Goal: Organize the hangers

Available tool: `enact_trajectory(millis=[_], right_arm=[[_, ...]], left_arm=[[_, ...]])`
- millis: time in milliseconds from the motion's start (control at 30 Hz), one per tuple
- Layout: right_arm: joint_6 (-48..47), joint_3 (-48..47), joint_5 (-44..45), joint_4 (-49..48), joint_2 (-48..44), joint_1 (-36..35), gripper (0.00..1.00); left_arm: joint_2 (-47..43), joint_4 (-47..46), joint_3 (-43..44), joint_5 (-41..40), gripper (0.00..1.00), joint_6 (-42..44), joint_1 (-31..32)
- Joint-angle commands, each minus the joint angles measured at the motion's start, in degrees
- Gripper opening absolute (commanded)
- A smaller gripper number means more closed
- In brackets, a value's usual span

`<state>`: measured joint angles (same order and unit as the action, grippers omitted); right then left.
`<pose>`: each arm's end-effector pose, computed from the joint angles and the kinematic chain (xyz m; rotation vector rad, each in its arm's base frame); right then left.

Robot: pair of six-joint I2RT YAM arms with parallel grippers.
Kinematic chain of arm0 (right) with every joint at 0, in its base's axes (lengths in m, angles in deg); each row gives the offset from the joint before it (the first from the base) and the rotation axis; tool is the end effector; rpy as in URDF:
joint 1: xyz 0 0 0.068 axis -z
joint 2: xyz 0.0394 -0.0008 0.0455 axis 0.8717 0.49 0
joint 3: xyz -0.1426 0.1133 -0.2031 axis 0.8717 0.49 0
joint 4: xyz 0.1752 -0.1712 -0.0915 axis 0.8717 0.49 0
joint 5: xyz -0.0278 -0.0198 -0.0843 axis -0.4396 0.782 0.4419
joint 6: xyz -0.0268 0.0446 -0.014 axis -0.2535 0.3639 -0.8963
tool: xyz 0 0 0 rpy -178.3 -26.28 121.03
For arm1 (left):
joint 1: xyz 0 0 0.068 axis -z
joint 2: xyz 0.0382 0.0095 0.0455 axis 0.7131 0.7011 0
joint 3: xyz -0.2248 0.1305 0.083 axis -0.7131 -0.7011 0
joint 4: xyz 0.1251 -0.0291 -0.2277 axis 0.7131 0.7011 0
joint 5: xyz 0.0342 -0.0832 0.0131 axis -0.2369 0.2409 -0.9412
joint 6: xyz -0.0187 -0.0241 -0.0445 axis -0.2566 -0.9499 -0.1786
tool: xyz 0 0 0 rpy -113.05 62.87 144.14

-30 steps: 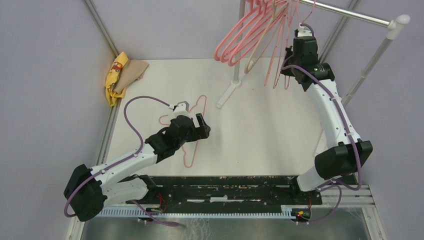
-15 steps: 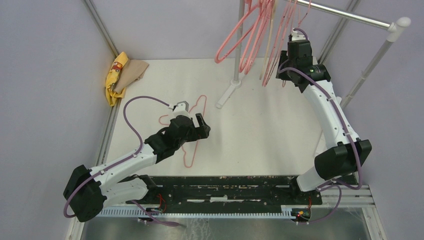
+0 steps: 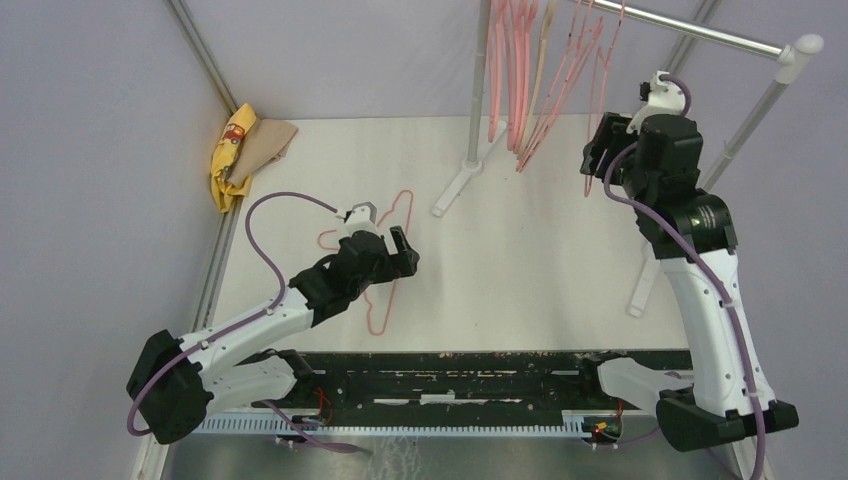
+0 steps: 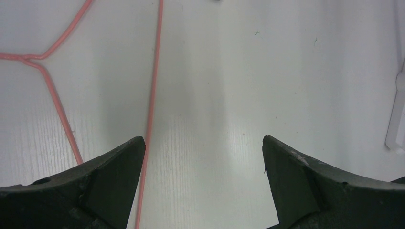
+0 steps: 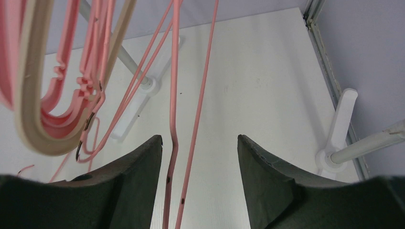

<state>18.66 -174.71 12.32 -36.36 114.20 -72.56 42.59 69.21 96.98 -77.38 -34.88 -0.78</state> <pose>0.1991 0.0328 0.4743 0.2598 1.8804 0.0988 0.1707 -0.1524 0.2388 -0.1650 2.1769 -0.5267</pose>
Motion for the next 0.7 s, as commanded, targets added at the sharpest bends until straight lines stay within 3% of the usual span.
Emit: enact_trajectory(millis=[0,333,433,667], right_arm=[[-0.5,0.1,-4.4,0.1,-4.0,-0.2,0.67],[-0.6,0.9,-14.1,1.8,-7.5,-1.8,0.61],[-0.4,2.3,-14.9,2.1,-6.9,-6.1,0.59],[-0.4,7.5,-7.7,-0.1,-5.7,-19.6,0.58]], left_arm=[[-0.8,-0.5,0.6,-2.7,0.99,2.5,0.0],[-0.6,1.0,-2.8,-6.5,0.99,-2.7,-0.1],[-1.3,2.3,-4.1,-9.7,0.99,-6.2,-0.2],[-3.3,5.5,-5.9,-14.6,0.99,-9.7,-1.0]])
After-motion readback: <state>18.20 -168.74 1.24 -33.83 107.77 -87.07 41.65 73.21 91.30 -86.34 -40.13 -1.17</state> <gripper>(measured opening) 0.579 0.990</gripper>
